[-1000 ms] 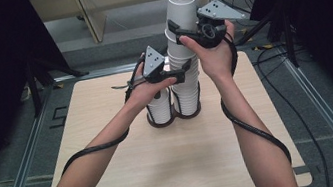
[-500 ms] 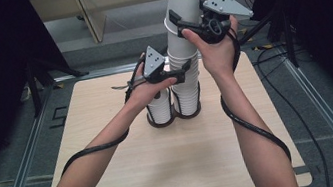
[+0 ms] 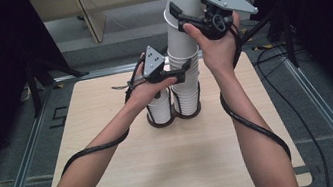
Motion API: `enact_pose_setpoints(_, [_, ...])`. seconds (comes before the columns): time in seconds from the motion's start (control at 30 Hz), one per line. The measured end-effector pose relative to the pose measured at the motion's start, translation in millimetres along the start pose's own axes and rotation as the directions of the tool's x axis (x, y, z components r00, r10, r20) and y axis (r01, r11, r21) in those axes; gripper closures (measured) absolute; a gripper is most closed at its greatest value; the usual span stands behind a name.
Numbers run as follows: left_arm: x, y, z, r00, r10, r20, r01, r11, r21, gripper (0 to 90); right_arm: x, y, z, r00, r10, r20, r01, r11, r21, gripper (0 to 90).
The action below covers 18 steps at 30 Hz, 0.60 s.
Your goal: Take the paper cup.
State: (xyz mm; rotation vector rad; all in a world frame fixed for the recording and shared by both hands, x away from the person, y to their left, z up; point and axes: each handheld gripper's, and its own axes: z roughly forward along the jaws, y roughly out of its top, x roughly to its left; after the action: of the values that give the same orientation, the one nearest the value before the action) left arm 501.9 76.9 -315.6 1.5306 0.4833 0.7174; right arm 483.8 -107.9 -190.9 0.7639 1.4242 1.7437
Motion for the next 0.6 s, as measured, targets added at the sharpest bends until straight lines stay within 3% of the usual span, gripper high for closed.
enact_pose_setpoints(0.33, [0.1,3.2,-1.0,0.9999,-0.011,0.006,0.011,0.9999,0.012,8.8,-0.5,2.3,-2.3,1.0000,0.008,0.000,-0.008,1.000,-0.017,19.2])
enact_pose_setpoints(0.6, [-0.8,4.1,-0.6,1.0000,-0.007,-0.003,0.007,0.9998,0.017,9.3,-3.4,12.1,-15.3,0.9995,0.026,0.017,-0.025,0.996,-0.085,19.3])
